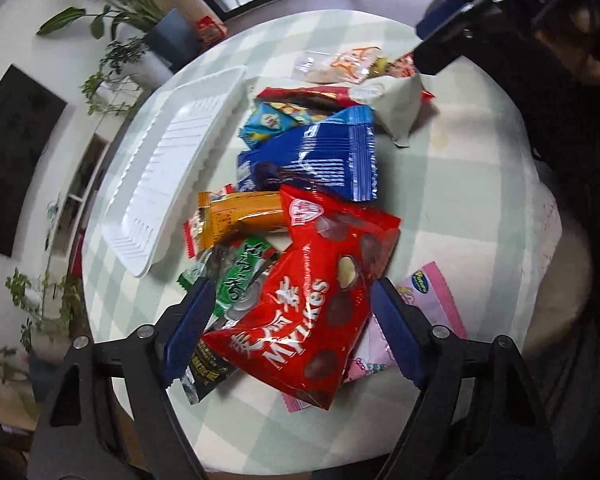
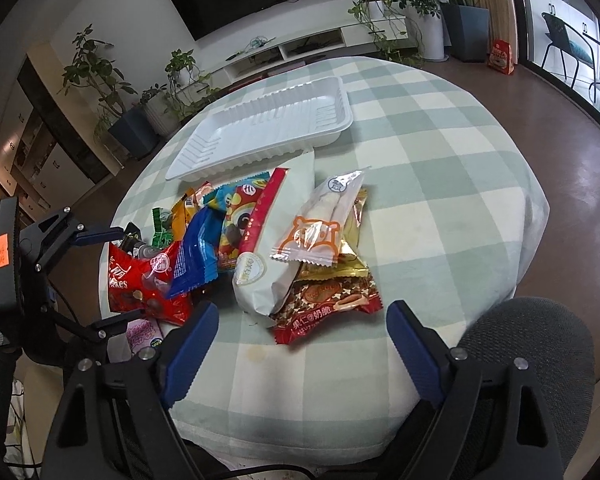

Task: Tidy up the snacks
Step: 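Grasp the red Mylikes bag with the left tool while the right tool grasps the clear bread roll packet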

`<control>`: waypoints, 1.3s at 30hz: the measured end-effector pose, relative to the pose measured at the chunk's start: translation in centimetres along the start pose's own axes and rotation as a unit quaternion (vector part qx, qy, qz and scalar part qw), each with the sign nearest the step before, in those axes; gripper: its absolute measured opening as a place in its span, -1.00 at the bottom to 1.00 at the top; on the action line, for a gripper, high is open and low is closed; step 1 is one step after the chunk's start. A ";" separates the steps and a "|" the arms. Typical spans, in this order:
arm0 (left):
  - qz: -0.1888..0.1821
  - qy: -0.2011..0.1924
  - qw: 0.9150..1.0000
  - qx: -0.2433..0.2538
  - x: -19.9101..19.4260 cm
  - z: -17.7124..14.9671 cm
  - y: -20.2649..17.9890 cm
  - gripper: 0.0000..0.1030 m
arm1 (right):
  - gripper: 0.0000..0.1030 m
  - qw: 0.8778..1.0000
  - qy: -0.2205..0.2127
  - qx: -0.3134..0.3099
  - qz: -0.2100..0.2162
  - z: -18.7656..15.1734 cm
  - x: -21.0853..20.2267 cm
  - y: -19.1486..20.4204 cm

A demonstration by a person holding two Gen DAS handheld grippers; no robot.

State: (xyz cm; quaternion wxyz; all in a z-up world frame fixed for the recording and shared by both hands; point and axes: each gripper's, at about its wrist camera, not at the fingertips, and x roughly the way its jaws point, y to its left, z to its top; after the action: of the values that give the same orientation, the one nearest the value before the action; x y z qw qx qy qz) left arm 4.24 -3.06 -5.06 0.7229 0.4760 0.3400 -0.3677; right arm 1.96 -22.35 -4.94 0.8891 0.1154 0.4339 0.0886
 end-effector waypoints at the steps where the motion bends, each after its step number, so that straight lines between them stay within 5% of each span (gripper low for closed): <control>1: -0.004 0.005 1.000 0.010 0.3 0.1 -0.1 0.54 | 0.73 1.000 0.001 0.001 0.001 0.0 0.2 -0.1; 7: -0.030 0.032 0.996 0.072 1.8 1.0 -1.4 0.13 | 0.72 1.000 0.007 0.011 0.005 0.2 0.8 -0.8; 15: -0.061 0.037 0.997 0.043 3.2 1.9 0.3 -0.31 | 0.59 1.000 0.010 0.016 0.010 0.4 1.5 -1.4; 34: -0.073 -0.011 0.993 -0.092 0.4 -0.6 1.9 -0.37 | 0.55 0.999 -0.009 0.034 0.012 3.5 1.7 -2.6; 39: -0.075 -0.034 0.983 -0.163 -0.1 -1.8 3.0 -0.37 | 0.27 1.000 -0.011 0.028 0.007 5.1 3.0 -2.4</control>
State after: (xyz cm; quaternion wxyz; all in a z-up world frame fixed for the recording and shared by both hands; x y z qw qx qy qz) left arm 6.45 -0.51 -4.22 0.7722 0.3124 0.4054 -0.3764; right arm 7.98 -24.58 -4.79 0.8895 0.1447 0.4258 0.0815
